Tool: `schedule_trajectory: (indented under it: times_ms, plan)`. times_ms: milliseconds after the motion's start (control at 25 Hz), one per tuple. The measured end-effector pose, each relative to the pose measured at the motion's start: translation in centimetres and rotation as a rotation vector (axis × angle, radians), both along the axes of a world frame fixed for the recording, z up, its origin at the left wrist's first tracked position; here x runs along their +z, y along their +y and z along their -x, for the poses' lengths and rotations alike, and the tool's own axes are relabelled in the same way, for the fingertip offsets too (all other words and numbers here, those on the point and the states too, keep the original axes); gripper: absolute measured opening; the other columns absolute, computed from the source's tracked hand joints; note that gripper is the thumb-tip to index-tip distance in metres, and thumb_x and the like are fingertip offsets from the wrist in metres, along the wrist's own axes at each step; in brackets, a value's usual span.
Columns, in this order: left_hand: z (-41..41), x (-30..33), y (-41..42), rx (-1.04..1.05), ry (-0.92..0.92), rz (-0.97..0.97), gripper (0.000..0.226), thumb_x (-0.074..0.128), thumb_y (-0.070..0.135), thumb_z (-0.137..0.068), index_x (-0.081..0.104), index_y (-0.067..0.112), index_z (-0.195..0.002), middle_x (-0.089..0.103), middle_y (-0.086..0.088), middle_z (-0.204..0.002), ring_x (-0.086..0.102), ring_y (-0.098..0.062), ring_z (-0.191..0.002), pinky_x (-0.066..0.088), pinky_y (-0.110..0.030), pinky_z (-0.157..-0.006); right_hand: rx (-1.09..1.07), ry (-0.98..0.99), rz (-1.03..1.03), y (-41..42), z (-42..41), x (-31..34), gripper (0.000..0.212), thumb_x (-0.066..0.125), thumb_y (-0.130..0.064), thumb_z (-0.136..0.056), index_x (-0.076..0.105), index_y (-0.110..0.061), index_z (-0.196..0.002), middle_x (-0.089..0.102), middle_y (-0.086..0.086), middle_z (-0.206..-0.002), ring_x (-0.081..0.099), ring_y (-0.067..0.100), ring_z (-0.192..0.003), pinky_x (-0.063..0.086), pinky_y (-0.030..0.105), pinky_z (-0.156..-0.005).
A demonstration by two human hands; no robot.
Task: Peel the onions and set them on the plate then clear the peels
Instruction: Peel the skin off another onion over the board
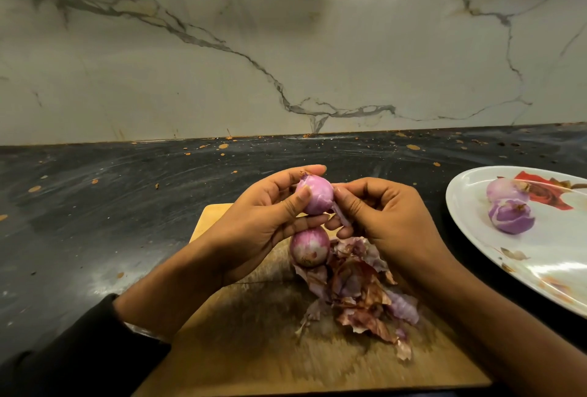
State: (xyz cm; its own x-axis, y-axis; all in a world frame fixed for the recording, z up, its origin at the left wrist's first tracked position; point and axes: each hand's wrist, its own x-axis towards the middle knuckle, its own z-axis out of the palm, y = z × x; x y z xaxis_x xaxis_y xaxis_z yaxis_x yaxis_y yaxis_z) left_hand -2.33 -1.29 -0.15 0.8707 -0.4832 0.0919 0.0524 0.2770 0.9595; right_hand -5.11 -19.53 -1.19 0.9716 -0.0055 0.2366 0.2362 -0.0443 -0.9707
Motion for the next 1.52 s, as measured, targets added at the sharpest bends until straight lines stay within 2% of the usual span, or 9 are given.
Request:
schedule_trajectory:
  times_ms: [160, 320, 560, 720, 960, 1160, 1360, 1520]
  plan:
    - [0.14, -0.07, -0.15, 0.031, 0.02, 0.047, 0.038, 0.057, 0.011, -0.086, 0.059, 0.007, -0.124, 0.067, -0.019, -0.12, 0.069, -0.032, -0.107, 0.06, -0.032, -0.082, 0.015, 0.045, 0.004, 0.17, -0.13, -0.12, 0.018, 0.062, -0.016, -0.095, 0.073, -0.013, -0.109, 0.077, 0.007, -0.088, 0.073, 0.016, -0.073, 0.056, 0.021, -0.058]
    - [0.15, -0.14, -0.18, 0.081, -0.017, 0.008, 0.04, 0.062, 0.01, -0.078, 0.058, 0.008, -0.118, 0.07, -0.016, -0.116, 0.071, -0.029, -0.104, 0.06, -0.031, -0.081, 0.042, 0.045, -0.023, 0.47, 0.03, -0.05, 0.035, 0.068, -0.03, -0.082, 0.072, -0.012, -0.111, 0.077, 0.009, -0.095, 0.076, 0.017, -0.079, 0.057, 0.021, -0.061]
    - [-0.06, -0.47, -0.06, 0.138, -0.075, -0.053, 0.045, 0.07, 0.007, -0.07, 0.057, 0.01, -0.113, 0.071, -0.013, -0.113, 0.071, -0.026, -0.103, 0.061, -0.033, -0.08, 0.058, -0.002, 0.017, 0.5, 0.19, 0.06, 0.025, 0.064, -0.009, -0.093, 0.072, -0.012, -0.117, 0.078, 0.005, -0.096, 0.075, 0.013, -0.079, 0.056, 0.019, -0.061]
    - [0.12, -0.48, -0.21, 0.142, -0.112, -0.062, 0.045, 0.072, 0.006, -0.067, 0.056, 0.011, -0.108, 0.07, -0.015, -0.115, 0.071, -0.024, -0.101, 0.061, -0.031, -0.077, 0.025, -0.074, 0.068, 0.63, -0.07, -0.21, 0.026, 0.061, -0.005, -0.095, 0.074, -0.013, -0.116, 0.078, 0.002, -0.095, 0.073, 0.01, -0.081, 0.056, 0.021, -0.065]
    - [0.07, -0.6, -0.32, 0.114, -0.099, -0.047, 0.045, 0.07, 0.004, -0.07, 0.053, 0.01, -0.111, 0.067, -0.017, -0.121, 0.069, -0.029, -0.108, 0.061, -0.034, -0.08, -0.006, -0.073, 0.03, 0.74, -0.18, -0.45, 0.027, 0.061, 0.006, -0.093, 0.073, -0.008, -0.113, 0.078, 0.006, -0.089, 0.074, 0.02, -0.072, 0.058, 0.021, -0.062]
    - [0.07, -0.51, -0.23, 0.086, -0.025, -0.005, 0.048, 0.068, 0.009, -0.074, 0.052, 0.009, -0.118, 0.065, -0.017, -0.125, 0.069, -0.031, -0.109, 0.061, -0.035, -0.083, -0.008, -0.069, 0.0, 0.67, -0.1, -0.37, 0.024, 0.062, 0.006, -0.092, 0.074, -0.007, -0.108, 0.078, 0.004, -0.09, 0.074, 0.014, -0.07, 0.057, 0.019, -0.06]
    - [0.06, -0.4, -0.33, 0.102, 0.032, 0.025, 0.043, 0.062, 0.01, -0.079, 0.055, 0.009, -0.121, 0.064, -0.018, -0.123, 0.071, -0.029, -0.104, 0.061, -0.031, -0.08, -0.031, -0.087, 0.05, 0.57, -0.04, -0.4, 0.023, 0.062, 0.004, -0.093, 0.075, -0.01, -0.106, 0.077, 0.002, -0.08, 0.072, 0.011, -0.065, 0.056, 0.018, -0.06]
    - [0.01, -0.5, -0.35, 0.102, 0.032, 0.034, 0.04, 0.06, 0.012, -0.081, 0.055, 0.008, -0.12, 0.065, -0.017, -0.121, 0.07, -0.029, -0.105, 0.061, -0.033, -0.082, -0.047, -0.112, 0.089, 0.4, 0.0, -0.38, 0.026, 0.061, 0.008, -0.092, 0.075, -0.009, -0.107, 0.076, 0.0, -0.073, 0.07, 0.01, -0.062, 0.055, 0.018, -0.059]
